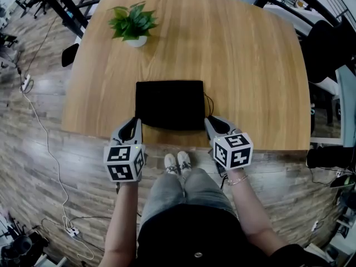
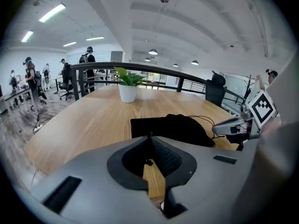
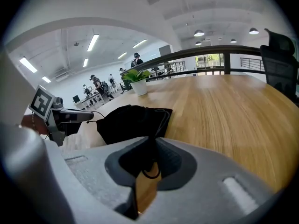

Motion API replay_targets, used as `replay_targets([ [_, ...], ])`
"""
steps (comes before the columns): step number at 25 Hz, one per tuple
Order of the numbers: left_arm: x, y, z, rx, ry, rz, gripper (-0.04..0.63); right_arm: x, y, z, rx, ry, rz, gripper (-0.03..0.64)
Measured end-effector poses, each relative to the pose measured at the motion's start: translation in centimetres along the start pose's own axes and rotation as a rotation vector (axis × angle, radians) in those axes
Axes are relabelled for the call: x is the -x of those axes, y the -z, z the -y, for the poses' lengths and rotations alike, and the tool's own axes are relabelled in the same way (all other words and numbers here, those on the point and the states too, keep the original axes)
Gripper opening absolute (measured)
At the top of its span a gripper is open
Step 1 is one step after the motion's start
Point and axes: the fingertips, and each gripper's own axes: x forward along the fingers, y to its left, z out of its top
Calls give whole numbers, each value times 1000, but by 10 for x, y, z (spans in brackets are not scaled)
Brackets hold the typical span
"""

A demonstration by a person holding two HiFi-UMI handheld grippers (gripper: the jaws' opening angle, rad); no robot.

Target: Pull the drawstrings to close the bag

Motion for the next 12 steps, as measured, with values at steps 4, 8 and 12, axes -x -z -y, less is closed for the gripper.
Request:
replay_targets([
  [4, 1, 8, 5, 14, 10, -12, 73, -3, 15, -1, -13, 2, -38, 67],
  [8, 4, 13, 11, 16, 14, -16, 139, 0, 24, 4, -23, 18, -62, 107],
  [12, 8, 15, 14, 11, 16, -14, 179, 6, 27, 10, -33, 45, -62, 156],
])
